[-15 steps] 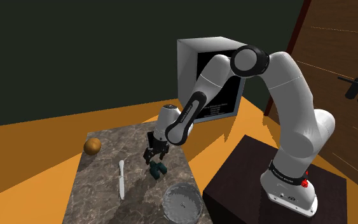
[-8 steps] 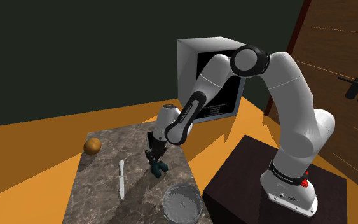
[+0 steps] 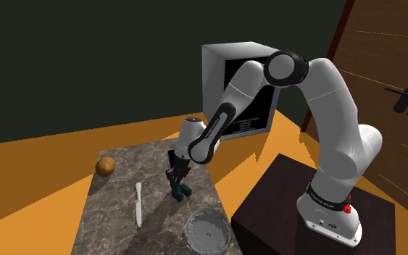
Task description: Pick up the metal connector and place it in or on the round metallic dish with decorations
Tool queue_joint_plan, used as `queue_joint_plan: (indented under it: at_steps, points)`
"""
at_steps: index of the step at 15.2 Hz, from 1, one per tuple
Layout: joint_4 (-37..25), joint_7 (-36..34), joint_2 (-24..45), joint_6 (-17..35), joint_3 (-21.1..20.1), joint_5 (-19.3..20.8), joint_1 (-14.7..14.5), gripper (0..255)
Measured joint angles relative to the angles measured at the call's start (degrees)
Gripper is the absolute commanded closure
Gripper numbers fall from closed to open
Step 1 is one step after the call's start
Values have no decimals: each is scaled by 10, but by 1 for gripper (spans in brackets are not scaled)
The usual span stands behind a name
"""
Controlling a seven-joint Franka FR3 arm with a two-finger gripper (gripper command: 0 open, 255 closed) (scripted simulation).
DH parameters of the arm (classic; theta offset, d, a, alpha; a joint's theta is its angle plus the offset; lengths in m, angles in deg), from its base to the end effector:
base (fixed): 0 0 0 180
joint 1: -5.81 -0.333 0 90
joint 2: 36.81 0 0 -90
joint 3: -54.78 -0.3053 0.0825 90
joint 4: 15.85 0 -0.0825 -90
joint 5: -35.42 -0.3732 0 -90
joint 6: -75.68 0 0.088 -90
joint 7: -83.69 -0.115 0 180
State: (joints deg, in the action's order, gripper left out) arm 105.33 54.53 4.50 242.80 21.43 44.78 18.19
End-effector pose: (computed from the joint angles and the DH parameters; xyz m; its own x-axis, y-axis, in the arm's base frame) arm 0.5340 0.2221 0.1365 0.9883 -0.1481 0.0365 -0.1249 -0.9230 -0.3639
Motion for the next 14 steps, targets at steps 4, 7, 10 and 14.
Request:
queue_joint_plan:
  at_steps: [4, 7, 10, 14]
  points:
    - [11, 1, -25, -18, -19, -9, 17, 255]
    - [20, 1, -46, -30, -35, -16, 31, 255]
    - [21, 2, -64, -47, -51, -25, 43, 255]
    - [28, 5, -91, -69, -75, -39, 64, 255]
